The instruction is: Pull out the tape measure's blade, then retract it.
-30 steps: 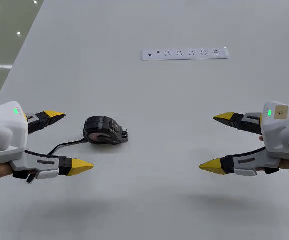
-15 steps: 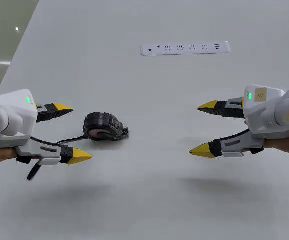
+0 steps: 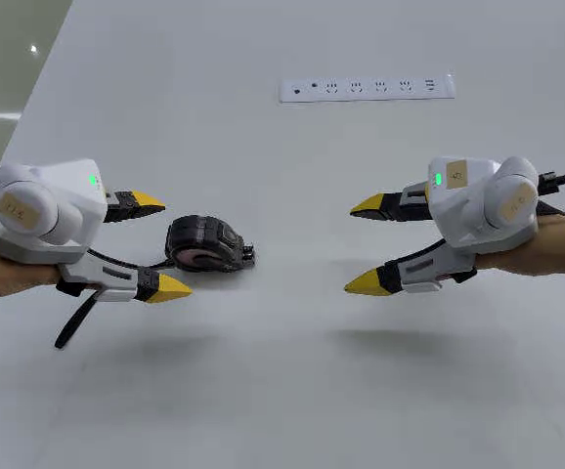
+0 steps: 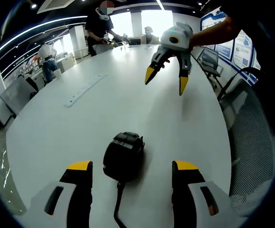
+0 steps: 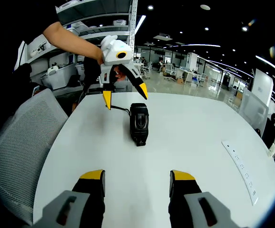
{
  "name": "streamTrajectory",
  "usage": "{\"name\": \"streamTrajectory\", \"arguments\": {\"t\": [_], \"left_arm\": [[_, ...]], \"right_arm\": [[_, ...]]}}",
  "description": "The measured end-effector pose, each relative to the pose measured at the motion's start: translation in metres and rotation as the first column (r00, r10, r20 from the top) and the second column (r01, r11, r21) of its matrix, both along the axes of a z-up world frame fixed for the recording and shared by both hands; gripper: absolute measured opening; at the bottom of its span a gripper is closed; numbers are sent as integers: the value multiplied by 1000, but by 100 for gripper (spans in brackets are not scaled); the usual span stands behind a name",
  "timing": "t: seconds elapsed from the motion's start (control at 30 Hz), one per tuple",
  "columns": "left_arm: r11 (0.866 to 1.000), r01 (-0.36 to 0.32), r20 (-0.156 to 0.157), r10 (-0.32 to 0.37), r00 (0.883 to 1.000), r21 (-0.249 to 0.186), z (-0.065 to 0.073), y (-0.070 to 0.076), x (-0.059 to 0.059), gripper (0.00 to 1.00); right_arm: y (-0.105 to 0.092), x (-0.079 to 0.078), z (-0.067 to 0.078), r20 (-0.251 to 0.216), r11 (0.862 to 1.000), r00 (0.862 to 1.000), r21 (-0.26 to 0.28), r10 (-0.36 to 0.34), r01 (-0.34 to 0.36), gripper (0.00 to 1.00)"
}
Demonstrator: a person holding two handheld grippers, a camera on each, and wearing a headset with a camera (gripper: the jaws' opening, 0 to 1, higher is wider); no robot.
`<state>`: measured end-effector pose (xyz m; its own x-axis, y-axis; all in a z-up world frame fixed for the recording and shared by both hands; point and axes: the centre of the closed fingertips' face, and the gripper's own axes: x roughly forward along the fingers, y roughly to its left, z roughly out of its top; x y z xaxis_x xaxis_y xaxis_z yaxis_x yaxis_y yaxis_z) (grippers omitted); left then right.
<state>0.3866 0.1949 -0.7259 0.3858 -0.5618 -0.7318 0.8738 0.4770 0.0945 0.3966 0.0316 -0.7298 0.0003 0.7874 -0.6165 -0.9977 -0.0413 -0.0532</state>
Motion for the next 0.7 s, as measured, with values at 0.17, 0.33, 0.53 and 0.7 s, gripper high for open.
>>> {"name": "streamTrajectory", "arguments": {"t": [0.17,0.33,0.53,0.7], "left_arm": [[998,39,-7,-38,999,42,-7,-1,4,59],[994,68,-9,-67,998,80,-13,0,11,54],[987,108,-27,-106,994,121,-20,2,14,49],[980,136,-40,-131,991,143,-26,1,17,46]], "right_arm": [[11,1,-8,2,999,999,-9,34,-34,49],[22,1,-12,9,998,998,-19,65,-65,45],[33,4,-17,13,995,996,-32,90,-90,43],[42,6,-22,6,994,995,-40,100,-100,41]]}}
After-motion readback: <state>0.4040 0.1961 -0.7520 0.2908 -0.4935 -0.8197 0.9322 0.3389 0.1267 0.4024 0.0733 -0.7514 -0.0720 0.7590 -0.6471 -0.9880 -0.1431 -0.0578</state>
